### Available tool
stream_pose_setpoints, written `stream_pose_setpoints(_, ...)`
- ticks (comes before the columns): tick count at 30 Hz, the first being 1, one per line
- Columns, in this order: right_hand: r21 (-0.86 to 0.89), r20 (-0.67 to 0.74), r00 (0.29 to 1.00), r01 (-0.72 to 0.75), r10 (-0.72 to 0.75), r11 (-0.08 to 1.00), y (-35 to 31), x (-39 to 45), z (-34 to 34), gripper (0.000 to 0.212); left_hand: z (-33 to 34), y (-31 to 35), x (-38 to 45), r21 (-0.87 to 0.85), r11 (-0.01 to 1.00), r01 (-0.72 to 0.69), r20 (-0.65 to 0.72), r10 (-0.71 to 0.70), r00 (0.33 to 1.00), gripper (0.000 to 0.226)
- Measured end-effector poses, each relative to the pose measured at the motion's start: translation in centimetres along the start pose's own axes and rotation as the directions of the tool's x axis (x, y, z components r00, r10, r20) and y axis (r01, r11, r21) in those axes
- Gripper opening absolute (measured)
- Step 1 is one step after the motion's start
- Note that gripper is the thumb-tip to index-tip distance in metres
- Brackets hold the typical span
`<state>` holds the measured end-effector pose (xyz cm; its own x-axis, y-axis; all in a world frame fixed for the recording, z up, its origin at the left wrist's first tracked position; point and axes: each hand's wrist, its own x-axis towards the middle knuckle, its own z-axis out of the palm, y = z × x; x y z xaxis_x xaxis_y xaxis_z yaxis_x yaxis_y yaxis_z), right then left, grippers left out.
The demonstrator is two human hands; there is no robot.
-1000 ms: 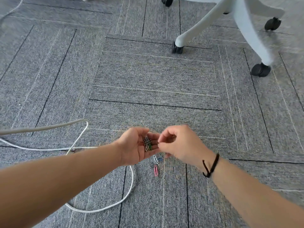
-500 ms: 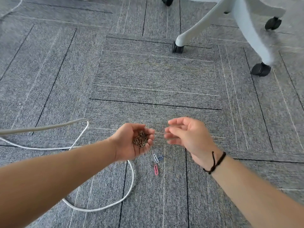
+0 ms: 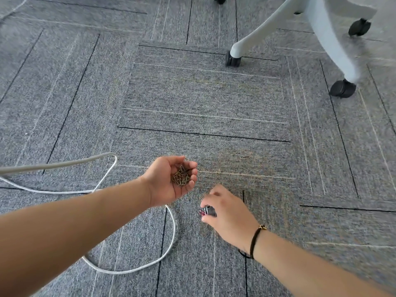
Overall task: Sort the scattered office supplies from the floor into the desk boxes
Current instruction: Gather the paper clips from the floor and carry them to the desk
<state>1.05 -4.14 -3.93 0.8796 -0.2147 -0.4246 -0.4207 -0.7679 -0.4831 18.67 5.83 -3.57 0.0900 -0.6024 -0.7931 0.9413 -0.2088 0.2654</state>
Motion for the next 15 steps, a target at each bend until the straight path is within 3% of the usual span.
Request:
stream_pose_setpoints(5, -0.052, 0.01, 1.0, 0.02, -0.02, 0.998, -0.1, 0.8, -0.6, 0.015, -0.1, 0.0, -0.1, 0.001, 1.0, 0.003, -0.008, -0.003, 1.0, 0.039)
stream_pose_setpoints(11, -0.136, 0.047, 0.998, 0.042, -0.035, 0.99, 0.0, 2.0, -0.8, 0.014, 0.0, -0.2, -0.1, 0.027, 1.0, 0.0, -0.028, 0.001, 1.0, 0.036)
stream_pose_setpoints(15, -0.104, 0.122, 0.992, 0.019, -0.006, 0.994, 0.1, 2.5, -1.0, 0.008, -0.1, -0.3, -0.2, 0.044, 0.999, 0.005, -0.039, -0.004, 0.999, 0.034)
